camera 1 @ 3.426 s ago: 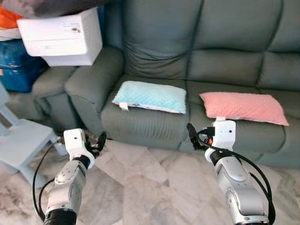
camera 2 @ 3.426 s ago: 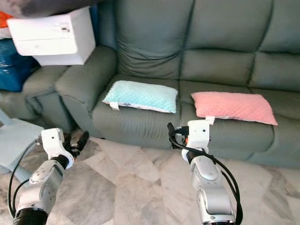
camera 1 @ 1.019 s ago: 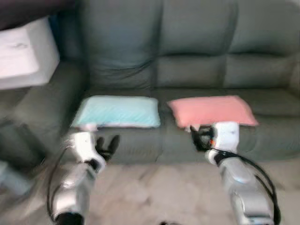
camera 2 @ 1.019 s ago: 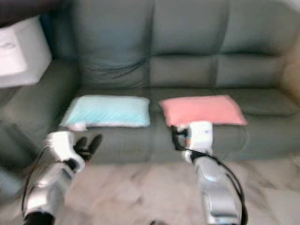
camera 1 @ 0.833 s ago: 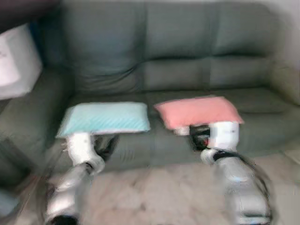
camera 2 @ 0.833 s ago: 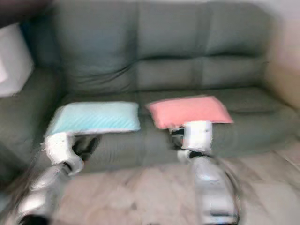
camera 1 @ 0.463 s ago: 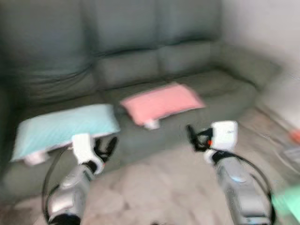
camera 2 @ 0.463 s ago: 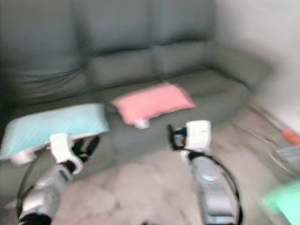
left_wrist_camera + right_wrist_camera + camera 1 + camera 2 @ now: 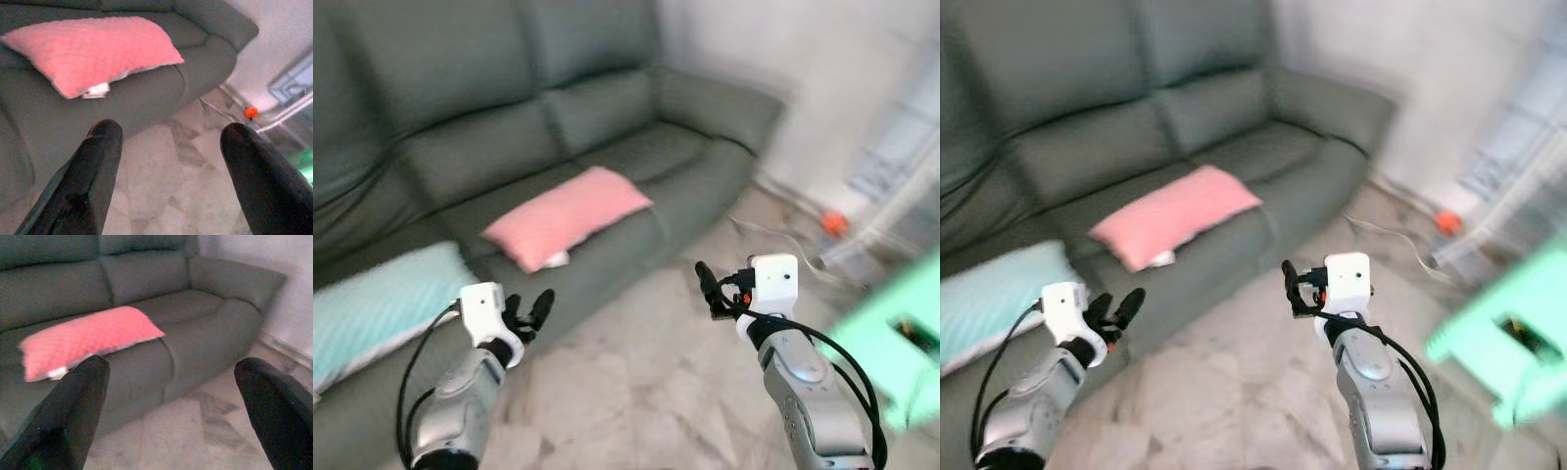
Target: Move the pillow to the sofa
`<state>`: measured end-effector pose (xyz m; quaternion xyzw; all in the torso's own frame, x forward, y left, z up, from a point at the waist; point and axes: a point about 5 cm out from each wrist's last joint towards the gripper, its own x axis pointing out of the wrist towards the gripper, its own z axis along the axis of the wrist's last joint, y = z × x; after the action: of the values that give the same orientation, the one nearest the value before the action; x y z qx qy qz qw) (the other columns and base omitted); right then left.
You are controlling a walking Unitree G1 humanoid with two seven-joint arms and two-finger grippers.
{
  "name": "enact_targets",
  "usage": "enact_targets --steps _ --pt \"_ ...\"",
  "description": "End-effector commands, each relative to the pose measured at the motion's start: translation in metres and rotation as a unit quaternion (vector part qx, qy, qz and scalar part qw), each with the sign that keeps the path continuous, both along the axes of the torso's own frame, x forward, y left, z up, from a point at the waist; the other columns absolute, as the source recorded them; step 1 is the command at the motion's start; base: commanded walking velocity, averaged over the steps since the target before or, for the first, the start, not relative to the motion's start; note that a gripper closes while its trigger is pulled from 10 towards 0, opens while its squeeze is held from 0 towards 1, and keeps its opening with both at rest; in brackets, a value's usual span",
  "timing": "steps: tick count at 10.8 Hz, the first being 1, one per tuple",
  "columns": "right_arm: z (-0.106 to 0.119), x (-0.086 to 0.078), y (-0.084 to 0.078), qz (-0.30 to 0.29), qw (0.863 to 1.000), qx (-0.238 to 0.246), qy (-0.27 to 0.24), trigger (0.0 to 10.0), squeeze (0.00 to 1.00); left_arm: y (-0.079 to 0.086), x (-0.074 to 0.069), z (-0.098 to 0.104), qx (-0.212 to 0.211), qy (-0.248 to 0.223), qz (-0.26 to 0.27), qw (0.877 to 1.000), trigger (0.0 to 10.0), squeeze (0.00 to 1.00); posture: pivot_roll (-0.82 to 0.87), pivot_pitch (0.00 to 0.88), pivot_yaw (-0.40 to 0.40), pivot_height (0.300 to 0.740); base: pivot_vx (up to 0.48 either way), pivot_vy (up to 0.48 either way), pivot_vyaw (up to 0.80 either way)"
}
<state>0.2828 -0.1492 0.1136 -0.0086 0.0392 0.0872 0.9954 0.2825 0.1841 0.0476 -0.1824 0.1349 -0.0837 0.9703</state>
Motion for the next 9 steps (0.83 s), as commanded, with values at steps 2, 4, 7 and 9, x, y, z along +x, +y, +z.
enact_targets --steps 2,4,7,9 --pt "0.0009 -0.0006 -0.0052 -0.008 1.000 -0.004 0.001 10.0 0.00 -0.0069 0.0003 0.0002 -0.005 0.001 -0.012 1.000 10.0 0.00 -0.21 0.063 -0.019 0.740 0.000 0.000 -0.80" --pt "0.0008 -0.0003 -0.0042 -0.008 1.000 -0.003 0.001 10.0 0.00 -0.0069 0.0002 0.0003 -0.006 0.002 -0.013 1.000 10.0 0.00 -0.21 0.064 -0.018 0.740 0.000 0.000 -0.79" --pt "0.0001 0.0002 -0.0036 -0.008 1.000 -0.003 0.002 10.0 0.00 -0.0053 -0.0008 -0.0005 -0.004 0.004 -0.012 1.000 10.0 0.00 -0.21 0.065 -0.016 0.740 0.161 0.000 -0.80" --pt "0.0000 0.0003 -0.0026 -0.008 1.000 0.001 0.001 10.0 0.00 -0.0042 -0.0003 0.0006 -0.002 0.001 -0.009 1.000 10.0 0.00 -0.21 0.066 -0.014 0.740 0.261 0.000 -0.66"
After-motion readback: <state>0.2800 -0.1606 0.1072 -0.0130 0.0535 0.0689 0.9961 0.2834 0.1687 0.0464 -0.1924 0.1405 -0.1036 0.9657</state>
